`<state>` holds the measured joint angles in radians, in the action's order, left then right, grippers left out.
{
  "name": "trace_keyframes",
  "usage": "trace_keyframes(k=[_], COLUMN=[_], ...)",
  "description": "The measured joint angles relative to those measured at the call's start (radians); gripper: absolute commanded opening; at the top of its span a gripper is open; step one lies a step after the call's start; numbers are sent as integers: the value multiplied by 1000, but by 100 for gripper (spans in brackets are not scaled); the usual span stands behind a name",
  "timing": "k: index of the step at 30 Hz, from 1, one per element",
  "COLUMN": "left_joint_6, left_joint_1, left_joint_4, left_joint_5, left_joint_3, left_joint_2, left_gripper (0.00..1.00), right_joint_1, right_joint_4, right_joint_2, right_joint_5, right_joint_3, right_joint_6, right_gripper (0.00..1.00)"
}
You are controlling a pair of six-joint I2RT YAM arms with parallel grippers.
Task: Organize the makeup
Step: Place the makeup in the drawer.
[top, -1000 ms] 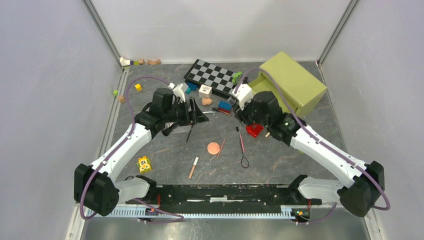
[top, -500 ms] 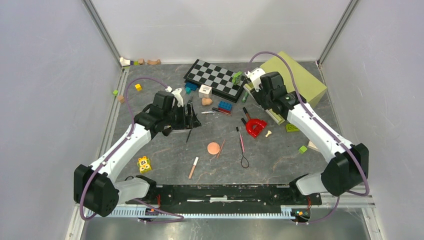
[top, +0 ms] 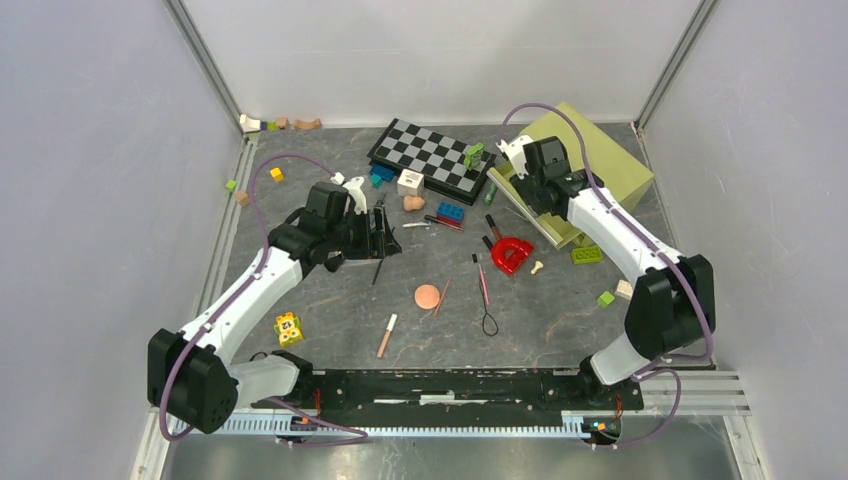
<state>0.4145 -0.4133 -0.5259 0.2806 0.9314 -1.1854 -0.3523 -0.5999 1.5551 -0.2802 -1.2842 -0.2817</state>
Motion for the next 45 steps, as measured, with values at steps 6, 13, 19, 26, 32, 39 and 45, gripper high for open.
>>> trace_keyframes(k=[6, 13, 19, 26, 32, 39, 45], left_joint_6=[0, 0, 0, 0, 0, 0, 0], left_joint_1=[0, 3, 3, 3, 3, 3, 3], left_joint_4=[0, 0, 0, 0, -1, 0, 0], left_joint_5=[-3, -2, -2, 6, 9, 9, 9], left_joint_3=[0, 0, 0, -2, -2, -2, -2], left_joint_2=[0, -2, -15, -26, -39, -39, -39], left_gripper=[75, 75, 75, 74, 74, 74, 74], right_joint_1=[14, 37, 61, 92, 110, 127, 134], right_joint_4=[0, -1, 0, 0, -2, -6, -16], right_joint_2=[46, 71, 96, 97, 99, 113, 122], right_joint_5=[-20, -43, -60, -40, -8, 6, 9], right_joint_3=[-1, 0, 4, 32, 40, 40, 37], right_joint_6=[-12, -12, -12, -11, -5, 7, 21], right_gripper=[1, 2, 4, 16, 24, 37, 48])
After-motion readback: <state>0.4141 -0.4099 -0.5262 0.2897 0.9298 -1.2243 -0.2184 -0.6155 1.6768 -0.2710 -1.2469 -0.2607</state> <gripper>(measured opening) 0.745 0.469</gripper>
